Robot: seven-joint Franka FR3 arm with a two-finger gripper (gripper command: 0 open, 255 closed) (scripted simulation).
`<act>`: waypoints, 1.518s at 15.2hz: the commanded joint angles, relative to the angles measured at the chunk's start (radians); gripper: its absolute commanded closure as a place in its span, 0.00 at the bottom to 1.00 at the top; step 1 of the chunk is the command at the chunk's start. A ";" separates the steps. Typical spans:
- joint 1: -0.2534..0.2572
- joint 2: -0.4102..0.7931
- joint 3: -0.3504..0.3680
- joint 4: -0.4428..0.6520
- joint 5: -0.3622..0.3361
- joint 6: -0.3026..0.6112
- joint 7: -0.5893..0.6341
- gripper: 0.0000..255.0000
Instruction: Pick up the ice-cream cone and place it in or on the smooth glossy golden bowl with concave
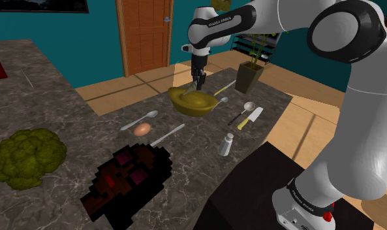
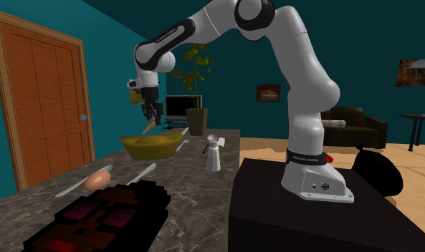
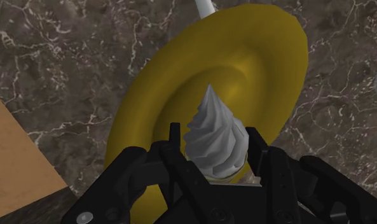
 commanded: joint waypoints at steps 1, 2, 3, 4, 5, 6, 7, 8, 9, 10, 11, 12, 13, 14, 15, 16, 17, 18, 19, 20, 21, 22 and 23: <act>0.000 0.014 0.001 -0.018 0.002 0.032 0.001 1.00; 0.000 0.014 0.001 -0.018 0.002 0.032 0.001 1.00; 0.000 0.014 0.001 -0.018 0.002 0.032 0.001 1.00; 0.000 0.014 0.001 -0.018 0.002 0.032 0.001 1.00; 0.000 0.014 0.001 -0.018 0.002 0.032 0.001 1.00; 0.000 0.014 0.001 -0.018 0.002 0.032 0.001 1.00; 0.000 0.014 0.001 -0.018 0.002 0.032 0.001 1.00; 0.000 0.014 0.001 -0.018 0.002 0.032 0.001 1.00; 0.000 0.014 0.001 -0.018 0.002 0.032 0.001 1.00; 0.000 0.014 0.001 -0.018 0.002 0.032 0.001 0.00; 0.000 0.014 0.001 -0.018 0.002 0.032 0.001 0.00; 0.000 0.014 0.001 -0.018 0.002 0.032 0.001 0.00; 0.000 0.014 0.001 -0.018 0.002 0.032 0.001 0.00; 0.000 0.014 0.001 -0.018 0.002 0.032 0.001 0.00; 0.000 0.014 0.001 -0.018 0.002 0.032 0.001 0.00; 0.001 0.005 0.001 0.004 0.001 0.002 0.002 0.00; 0.001 -0.002 0.000 0.028 -0.001 -0.029 0.003 0.00; 0.002 -0.008 0.000 0.053 -0.002 -0.060 0.003 0.00; 0.002 -0.012 0.000 0.074 -0.002 -0.085 0.004 0.00; 0.002 -0.012 0.000 0.074 -0.002 -0.085 0.004 0.00; 0.002 -0.012 0.000 0.074 -0.002 -0.085 0.004 0.00; 0.002 -0.012 0.000 0.074 -0.002 -0.085 0.004 0.00; 0.002 -0.012 0.000 0.074 -0.002 -0.085 0.004 0.00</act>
